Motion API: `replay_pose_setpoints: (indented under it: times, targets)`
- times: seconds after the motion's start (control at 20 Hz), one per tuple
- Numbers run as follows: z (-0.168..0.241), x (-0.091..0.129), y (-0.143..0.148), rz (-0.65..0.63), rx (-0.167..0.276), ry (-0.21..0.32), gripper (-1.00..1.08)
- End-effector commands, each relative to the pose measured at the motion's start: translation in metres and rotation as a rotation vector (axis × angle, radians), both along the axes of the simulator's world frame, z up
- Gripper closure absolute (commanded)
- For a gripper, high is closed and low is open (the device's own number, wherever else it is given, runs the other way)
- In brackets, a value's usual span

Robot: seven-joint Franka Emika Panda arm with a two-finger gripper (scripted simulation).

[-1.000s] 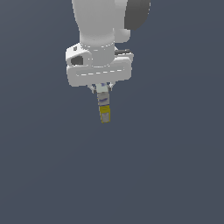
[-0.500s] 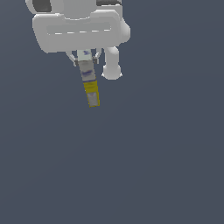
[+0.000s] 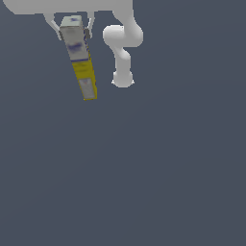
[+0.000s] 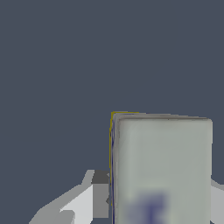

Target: Pick up the object and move it to a goal position.

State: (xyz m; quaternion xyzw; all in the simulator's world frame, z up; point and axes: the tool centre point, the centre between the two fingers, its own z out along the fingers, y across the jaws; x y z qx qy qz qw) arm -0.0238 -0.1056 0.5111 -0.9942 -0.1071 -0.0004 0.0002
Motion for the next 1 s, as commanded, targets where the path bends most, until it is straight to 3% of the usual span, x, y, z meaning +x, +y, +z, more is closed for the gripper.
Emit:
replay_pose_setpoints:
  times: [0.0, 0.95]
  targets:
    - [0.015, 0.0, -0.006, 0.0, 0.0, 0.001, 1.08]
    - [0.053, 0.003, -0.021, 0.0, -0.001, 0.001, 1.08]
